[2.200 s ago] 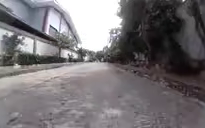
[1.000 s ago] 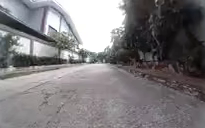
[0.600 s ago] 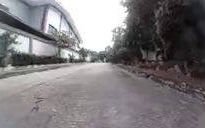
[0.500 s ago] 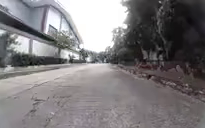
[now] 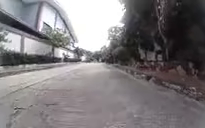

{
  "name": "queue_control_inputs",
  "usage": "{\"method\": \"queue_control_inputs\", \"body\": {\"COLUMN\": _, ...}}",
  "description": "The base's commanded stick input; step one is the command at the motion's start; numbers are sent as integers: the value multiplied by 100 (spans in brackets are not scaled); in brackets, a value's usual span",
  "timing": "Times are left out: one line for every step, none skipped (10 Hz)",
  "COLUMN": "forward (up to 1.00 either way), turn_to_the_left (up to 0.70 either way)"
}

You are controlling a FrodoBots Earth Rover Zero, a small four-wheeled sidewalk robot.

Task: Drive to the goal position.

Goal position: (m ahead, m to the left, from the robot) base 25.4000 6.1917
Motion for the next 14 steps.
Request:
{"method": "queue_control_inputs", "body": {"forward": 70, "turn_to_the_left": 0}}
{"method": "queue_control_inputs", "body": {"forward": 70, "turn_to_the_left": 0}}
{"method": "queue_control_inputs", "body": {"forward": 70, "turn_to_the_left": 0}}
{"method": "queue_control_inputs", "body": {"forward": 70, "turn_to_the_left": 0}}
{"method": "queue_control_inputs", "body": {"forward": 70, "turn_to_the_left": 0}}
{"method": "queue_control_inputs", "body": {"forward": 70, "turn_to_the_left": 0}}
{"method": "queue_control_inputs", "body": {"forward": 70, "turn_to_the_left": 0}}
{"method": "queue_control_inputs", "body": {"forward": 70, "turn_to_the_left": 0}}
{"method": "queue_control_inputs", "body": {"forward": 70, "turn_to_the_left": 0}}
{"method": "queue_control_inputs", "body": {"forward": 70, "turn_to_the_left": 0}}
{"method": "queue_control_inputs", "body": {"forward": 70, "turn_to_the_left": 0}}
{"method": "queue_control_inputs", "body": {"forward": 70, "turn_to_the_left": 0}}
{"method": "queue_control_inputs", "body": {"forward": 70, "turn_to_the_left": 0}}
{"method": "queue_control_inputs", "body": {"forward": 70, "turn_to_the_left": 0}}
